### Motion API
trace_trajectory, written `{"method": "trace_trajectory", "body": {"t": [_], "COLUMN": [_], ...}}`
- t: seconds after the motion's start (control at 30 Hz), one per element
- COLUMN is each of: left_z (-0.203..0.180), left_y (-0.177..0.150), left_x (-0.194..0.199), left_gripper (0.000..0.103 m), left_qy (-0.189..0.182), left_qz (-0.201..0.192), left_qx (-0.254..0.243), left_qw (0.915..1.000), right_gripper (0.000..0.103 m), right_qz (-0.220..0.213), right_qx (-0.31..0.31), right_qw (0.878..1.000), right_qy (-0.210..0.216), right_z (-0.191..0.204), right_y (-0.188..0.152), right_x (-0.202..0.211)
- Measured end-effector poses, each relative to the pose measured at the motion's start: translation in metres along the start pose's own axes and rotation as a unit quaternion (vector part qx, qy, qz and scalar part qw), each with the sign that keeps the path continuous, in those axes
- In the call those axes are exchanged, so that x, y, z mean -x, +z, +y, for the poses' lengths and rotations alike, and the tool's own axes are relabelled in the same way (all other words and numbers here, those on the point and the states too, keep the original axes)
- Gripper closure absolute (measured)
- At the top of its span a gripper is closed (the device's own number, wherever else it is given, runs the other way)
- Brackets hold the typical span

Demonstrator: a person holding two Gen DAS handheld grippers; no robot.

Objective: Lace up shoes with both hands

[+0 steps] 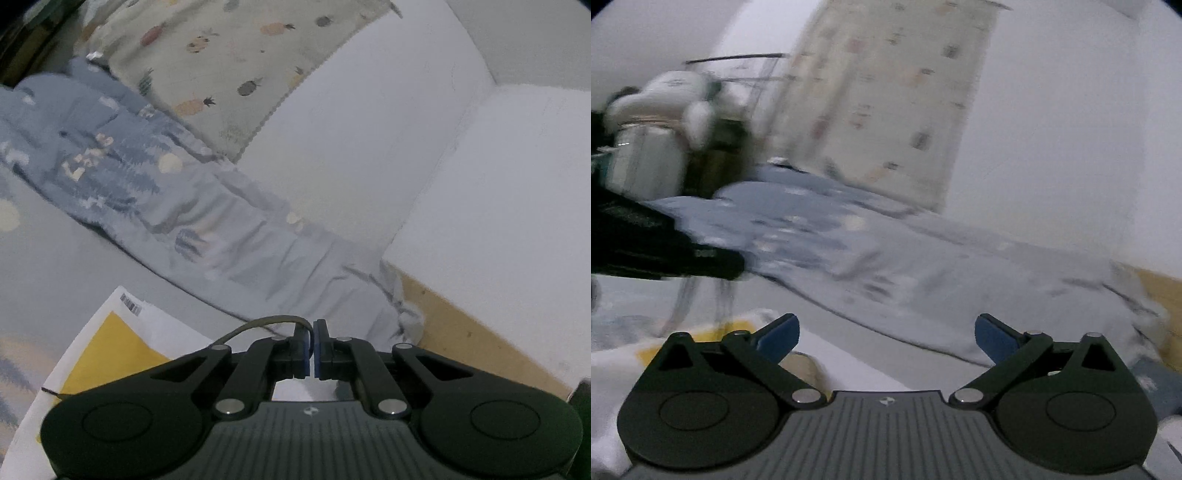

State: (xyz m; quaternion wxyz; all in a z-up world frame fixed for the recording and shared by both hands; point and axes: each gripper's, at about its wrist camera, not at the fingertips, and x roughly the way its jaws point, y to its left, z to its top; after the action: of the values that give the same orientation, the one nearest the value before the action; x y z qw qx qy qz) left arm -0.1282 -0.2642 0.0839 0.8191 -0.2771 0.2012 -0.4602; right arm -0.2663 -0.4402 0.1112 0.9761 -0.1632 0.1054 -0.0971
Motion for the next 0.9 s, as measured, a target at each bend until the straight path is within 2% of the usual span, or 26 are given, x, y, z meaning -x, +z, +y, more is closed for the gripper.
{"method": "trace_trajectory", "body": {"t": [0.13,0.17,0.27,0.37,0.43,0.5,0.63,0.7,0.77,0.9], "left_z": [0.012,0.015,0.019,0.022,0.022,0.023,0.027,0.029,0.029,0.033], "left_y": [0.008,0.010,0.014,0.017,0.018,0.020,0.021,0.021,0.022,0.025], "left_x": [0.006,0.008,0.012,0.016,0.018,0.021,0.025,0.027,0.028,0.033], "left_gripper": [0.103,0.103,0.103,0.103,0.103,0.103,0.103,0.103,0.103,0.103], "left_qy": [-0.013,-0.014,-0.011,-0.011,-0.009,-0.008,-0.004,-0.004,-0.002,0.004], "left_qz": [-0.005,-0.006,-0.006,-0.004,-0.004,-0.006,-0.005,-0.004,-0.004,-0.019], "left_qx": [0.043,0.049,0.050,0.047,0.042,0.042,0.040,0.040,0.037,0.042], "left_qw": [0.9990,0.9987,0.9986,0.9989,0.9991,0.9991,0.9992,0.9992,0.9993,0.9989], "right_gripper": [0.035,0.038,0.038,0.039,0.048,0.066,0.081,0.096,0.103,0.103], "right_qz": [-0.012,-0.013,-0.016,-0.020,-0.022,-0.019,-0.018,-0.018,-0.014,0.000], "right_qx": [0.029,0.033,0.035,0.040,0.042,0.039,0.036,0.038,0.041,0.041], "right_qw": [0.998,0.997,0.995,0.994,0.994,0.995,0.996,0.996,0.996,0.996], "right_qy": [0.057,0.069,0.093,0.097,0.098,0.092,0.078,0.076,0.080,0.074], "right_z": [0.045,0.055,0.076,0.087,0.092,0.094,0.099,0.100,0.102,0.099], "right_y": [0.006,0.007,0.007,0.007,0.008,0.009,0.016,0.017,0.017,0.016], "right_x": [-0.004,-0.007,-0.015,-0.022,-0.027,-0.031,-0.036,-0.037,-0.041,-0.049]}}
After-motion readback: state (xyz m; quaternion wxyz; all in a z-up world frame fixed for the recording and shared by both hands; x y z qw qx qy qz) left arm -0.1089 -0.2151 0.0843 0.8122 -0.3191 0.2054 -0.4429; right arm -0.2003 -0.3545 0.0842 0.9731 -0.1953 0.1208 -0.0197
